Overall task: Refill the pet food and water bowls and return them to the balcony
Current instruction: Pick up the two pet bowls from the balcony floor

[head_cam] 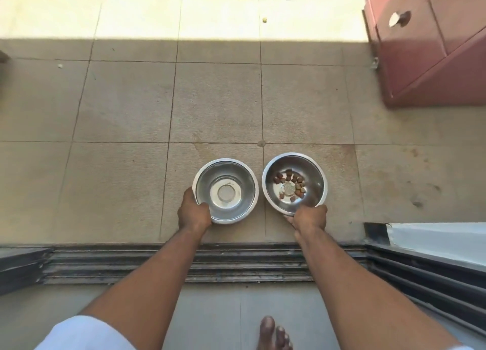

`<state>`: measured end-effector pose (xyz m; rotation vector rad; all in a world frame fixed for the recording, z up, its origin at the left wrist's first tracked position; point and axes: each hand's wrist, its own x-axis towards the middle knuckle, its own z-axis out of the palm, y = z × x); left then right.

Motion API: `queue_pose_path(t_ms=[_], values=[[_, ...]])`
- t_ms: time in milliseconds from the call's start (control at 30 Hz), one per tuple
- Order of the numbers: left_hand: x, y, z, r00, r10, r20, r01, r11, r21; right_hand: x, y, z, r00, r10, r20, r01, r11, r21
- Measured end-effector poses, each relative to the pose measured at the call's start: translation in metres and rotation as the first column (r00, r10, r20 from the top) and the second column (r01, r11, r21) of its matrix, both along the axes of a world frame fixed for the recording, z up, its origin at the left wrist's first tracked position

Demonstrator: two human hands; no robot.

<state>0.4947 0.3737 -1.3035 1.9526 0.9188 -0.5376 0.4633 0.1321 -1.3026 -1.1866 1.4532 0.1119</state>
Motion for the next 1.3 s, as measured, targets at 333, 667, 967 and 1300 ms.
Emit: queue_pose_path(t_ms=[333, 667, 967, 1300], values=[[0.005, -0.009, 0.159, 0.99, 0.094, 0.101, -0.079, 0.987, -0.139, -0.015, -0.005, 0.172, 0.998, 0.039, -0.041, -0.043, 0.995, -0.093], [-0.008, 0.003, 0.41, 0.985, 0.036, 0.17, -0.007, 0.986, -0.167, -0.051, -0.004, 0.419, 0.999, 0.038, 0.012, -0.035, 0.985, -0.167], [-0.043, 0.009, 0.616, 0.968, -0.109, 0.227, 0.144, 0.979, -0.141, -0.112, 0.011, 0.623, 0.991, -0.073, 0.117, 0.092, 0.98, -0.174], [-0.109, -0.003, 0.739, 0.92, -0.266, 0.288, 0.316, 0.938, -0.144, -0.223, 0.023, 0.751, 0.966, -0.173, 0.194, 0.206, 0.965, -0.163]])
